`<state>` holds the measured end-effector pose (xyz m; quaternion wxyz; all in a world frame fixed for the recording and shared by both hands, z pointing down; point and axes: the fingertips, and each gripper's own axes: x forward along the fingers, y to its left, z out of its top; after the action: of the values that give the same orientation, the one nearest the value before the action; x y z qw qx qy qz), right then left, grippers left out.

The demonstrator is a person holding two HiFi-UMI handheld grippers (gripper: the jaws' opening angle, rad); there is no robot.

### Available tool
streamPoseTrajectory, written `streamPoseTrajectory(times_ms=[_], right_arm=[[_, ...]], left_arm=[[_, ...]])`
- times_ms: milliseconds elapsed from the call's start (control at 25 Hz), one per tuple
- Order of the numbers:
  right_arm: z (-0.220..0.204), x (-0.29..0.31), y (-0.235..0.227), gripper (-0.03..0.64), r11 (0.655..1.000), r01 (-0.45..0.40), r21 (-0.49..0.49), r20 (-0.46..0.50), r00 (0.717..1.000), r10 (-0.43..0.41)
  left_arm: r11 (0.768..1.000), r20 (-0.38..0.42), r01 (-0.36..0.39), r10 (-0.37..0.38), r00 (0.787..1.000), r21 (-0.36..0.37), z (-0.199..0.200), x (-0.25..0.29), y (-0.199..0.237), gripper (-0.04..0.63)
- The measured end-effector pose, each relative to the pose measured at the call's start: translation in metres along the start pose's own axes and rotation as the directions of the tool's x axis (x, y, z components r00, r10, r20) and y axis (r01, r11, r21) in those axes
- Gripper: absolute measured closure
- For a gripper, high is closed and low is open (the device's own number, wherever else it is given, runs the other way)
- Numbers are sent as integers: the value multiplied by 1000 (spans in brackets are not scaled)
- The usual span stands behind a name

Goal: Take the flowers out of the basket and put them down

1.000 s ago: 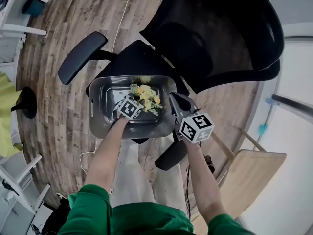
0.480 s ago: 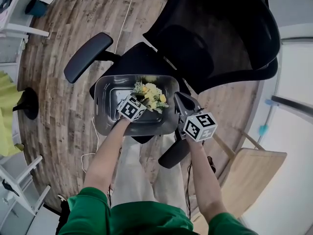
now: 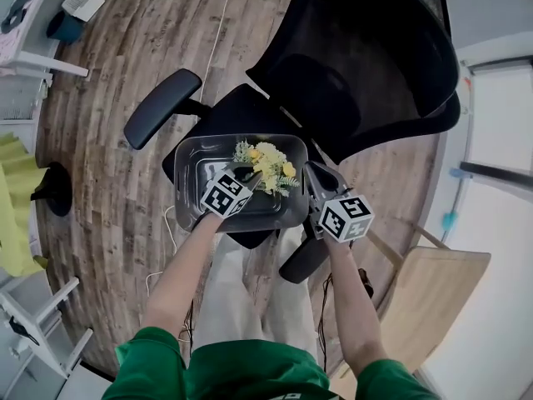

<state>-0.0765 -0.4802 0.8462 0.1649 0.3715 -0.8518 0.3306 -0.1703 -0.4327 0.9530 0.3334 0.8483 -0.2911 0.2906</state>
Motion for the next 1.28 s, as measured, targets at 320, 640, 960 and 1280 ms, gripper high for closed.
streamPoseTrajectory(times_ms=[320, 640, 960, 1280], right_arm=[[44, -32, 17, 611, 998, 48, -51, 29, 999, -46], [147, -55, 46, 611, 987, 97, -128, 153, 985, -77], [251, -91, 105, 611, 976, 112, -187, 294, 954, -53], [313, -110, 185, 611, 941, 104, -321, 367, 930, 22]], left_arm=[[998, 132, 13, -21, 991, 59, 69, -78, -27, 541], [993, 340, -42, 3, 940, 107, 192, -168, -16, 541], [991, 534, -83, 13, 845, 108, 299, -269, -22, 541], [980, 635, -131, 8, 773, 147, 351, -362, -26, 541]])
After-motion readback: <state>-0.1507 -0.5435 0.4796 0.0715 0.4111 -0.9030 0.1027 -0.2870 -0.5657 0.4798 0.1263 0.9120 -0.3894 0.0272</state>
